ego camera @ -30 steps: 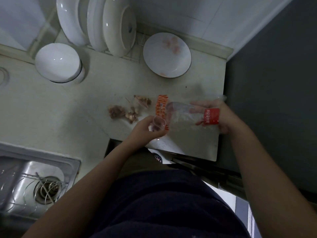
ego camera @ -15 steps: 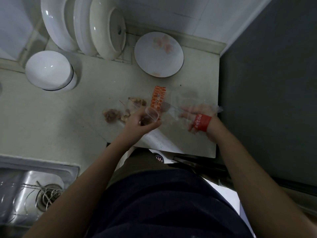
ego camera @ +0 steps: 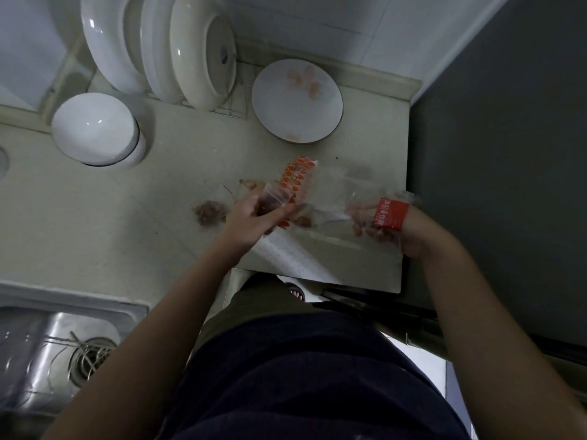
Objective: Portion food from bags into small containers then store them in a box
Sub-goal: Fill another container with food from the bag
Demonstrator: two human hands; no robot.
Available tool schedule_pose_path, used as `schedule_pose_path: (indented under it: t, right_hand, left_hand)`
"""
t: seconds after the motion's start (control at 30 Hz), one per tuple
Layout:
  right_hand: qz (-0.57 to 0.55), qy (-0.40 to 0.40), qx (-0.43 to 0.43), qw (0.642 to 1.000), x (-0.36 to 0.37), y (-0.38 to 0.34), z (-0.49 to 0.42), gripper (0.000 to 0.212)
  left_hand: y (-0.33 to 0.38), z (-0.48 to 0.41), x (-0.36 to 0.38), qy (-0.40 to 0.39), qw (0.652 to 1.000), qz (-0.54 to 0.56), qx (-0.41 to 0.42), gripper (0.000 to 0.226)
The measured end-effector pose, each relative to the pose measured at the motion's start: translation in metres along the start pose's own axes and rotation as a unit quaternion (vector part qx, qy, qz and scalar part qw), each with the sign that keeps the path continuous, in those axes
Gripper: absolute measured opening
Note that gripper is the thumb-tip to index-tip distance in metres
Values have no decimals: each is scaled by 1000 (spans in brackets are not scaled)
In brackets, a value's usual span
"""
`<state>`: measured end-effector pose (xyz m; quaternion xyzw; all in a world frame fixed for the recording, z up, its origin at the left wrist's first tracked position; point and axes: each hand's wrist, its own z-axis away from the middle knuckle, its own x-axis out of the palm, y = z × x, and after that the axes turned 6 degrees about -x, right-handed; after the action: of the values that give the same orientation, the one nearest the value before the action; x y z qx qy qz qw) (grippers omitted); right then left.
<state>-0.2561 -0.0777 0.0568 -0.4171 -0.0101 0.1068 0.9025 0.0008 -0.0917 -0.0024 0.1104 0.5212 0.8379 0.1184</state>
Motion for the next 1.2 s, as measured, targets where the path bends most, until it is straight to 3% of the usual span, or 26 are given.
schedule_pose_path:
  t: [0.13, 0.27, 0.43, 0.53, 0.67, 0.73, 0.83, 0.97, 1.1, 1.2]
  right_hand:
    - [-4, 34, -40, 999, 0, -7, 13, 16]
    - [-15, 125, -51, 991, -5, -12, 27, 25]
    - [-80, 198, -77, 974, -27, -20, 47, 17]
    - [-94, 261, -105, 955, -33, -27, 57, 17]
    - [-126, 349, -148, 917, -33, -36, 67, 17]
    - [-155, 358, -168, 905, -32, -41, 71, 16]
    - [-194, 362, -179, 894, -31, -45, 72, 15]
    - [-218, 349, -181, 893, -24, -48, 69, 14]
    - [-222, 357, -190, 887, -14, -47, 64, 18]
    - [-207, 361, -192, 889, -8, -45, 60, 18]
  left_hand:
    - [2, 1, 6, -9, 1000, 9, -7, 49]
    - [-2, -2, 12, -22, 999, 24, 7, 33]
    - [-9, -11, 15, -34, 999, 23, -18, 30]
    - [-11, -16, 25, -31, 999, 1, -25, 33]
    - [-9, -23, 40, -30, 999, -24, -29, 13]
    - [-6, -26, 47, -58, 998, -16, -20, 16]
    - [1, -28, 55, -83, 996, -13, -21, 39]
    - [2, -35, 58, -73, 997, -30, -12, 8]
    - [0, -33, 55, -68, 996, -55, -3, 21]
    - [5, -27, 54, -45, 995, -80, 35, 14]
